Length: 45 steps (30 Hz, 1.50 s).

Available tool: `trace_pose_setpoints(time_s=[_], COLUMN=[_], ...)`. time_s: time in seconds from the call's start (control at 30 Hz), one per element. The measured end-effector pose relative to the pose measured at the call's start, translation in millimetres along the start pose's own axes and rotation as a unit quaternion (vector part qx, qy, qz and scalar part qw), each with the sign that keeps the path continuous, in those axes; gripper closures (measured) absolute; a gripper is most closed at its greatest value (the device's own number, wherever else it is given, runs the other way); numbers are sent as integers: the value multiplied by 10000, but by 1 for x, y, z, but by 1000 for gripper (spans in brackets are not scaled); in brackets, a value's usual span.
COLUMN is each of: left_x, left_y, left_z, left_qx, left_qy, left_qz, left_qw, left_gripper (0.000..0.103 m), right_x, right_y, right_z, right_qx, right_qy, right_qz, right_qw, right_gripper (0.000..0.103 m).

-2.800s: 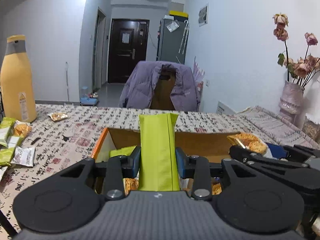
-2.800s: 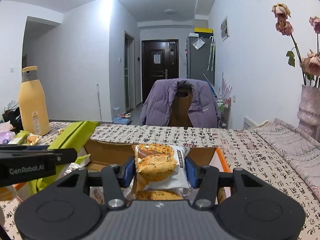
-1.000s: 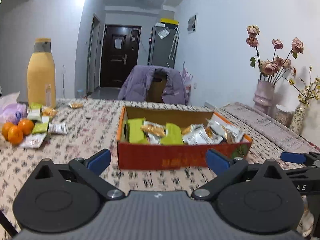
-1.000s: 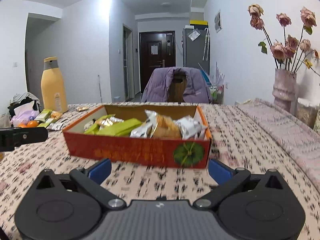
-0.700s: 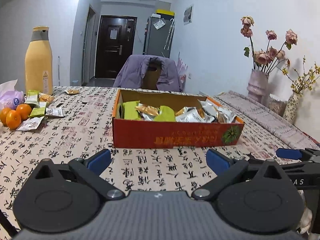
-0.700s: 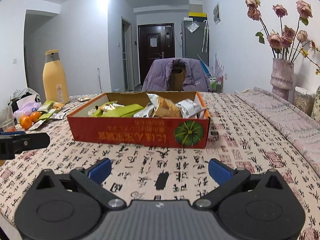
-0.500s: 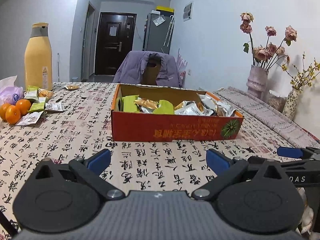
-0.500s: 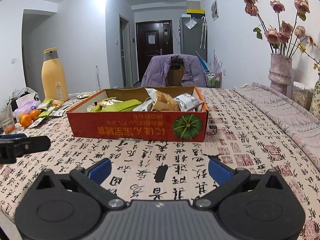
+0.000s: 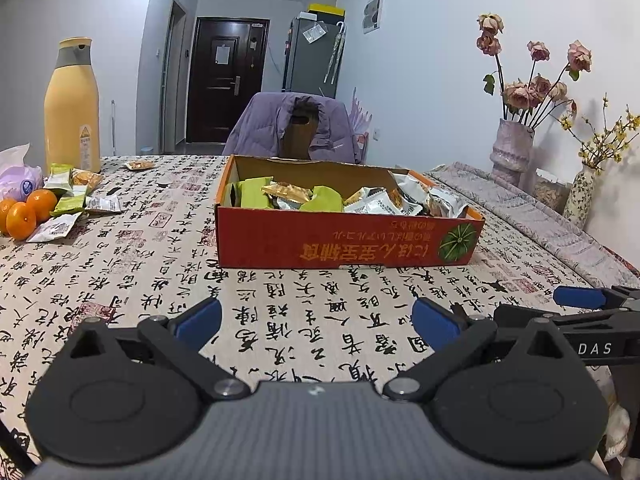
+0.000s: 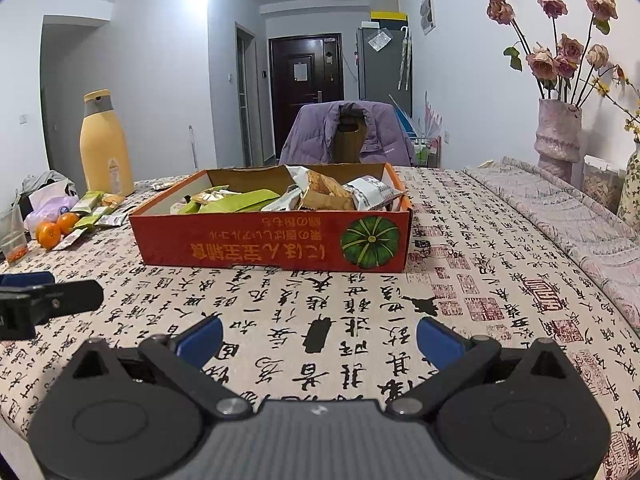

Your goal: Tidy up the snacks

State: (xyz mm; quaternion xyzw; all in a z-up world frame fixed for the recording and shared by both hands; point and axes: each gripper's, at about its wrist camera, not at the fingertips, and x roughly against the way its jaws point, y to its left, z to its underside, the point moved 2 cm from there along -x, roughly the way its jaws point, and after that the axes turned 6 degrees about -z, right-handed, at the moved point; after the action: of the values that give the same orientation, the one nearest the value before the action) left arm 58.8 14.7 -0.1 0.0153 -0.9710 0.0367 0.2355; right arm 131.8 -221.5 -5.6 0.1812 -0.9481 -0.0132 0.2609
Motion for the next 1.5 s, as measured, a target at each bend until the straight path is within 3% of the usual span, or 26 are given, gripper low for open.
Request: trace_pose_setpoints(time_s=[1.5], left_x=[-2], left_y=[-3], left_z=[6], left_qx=[-19], left_qy=[78], left_qz=[46], left_qw=[10000], left_gripper=[0], right_x=[-2], right_y=[-2], right_z=[2], right_qx=[-14], right_qy=[36], right_qz=[2], right_qw=[10000], right_gripper=[0])
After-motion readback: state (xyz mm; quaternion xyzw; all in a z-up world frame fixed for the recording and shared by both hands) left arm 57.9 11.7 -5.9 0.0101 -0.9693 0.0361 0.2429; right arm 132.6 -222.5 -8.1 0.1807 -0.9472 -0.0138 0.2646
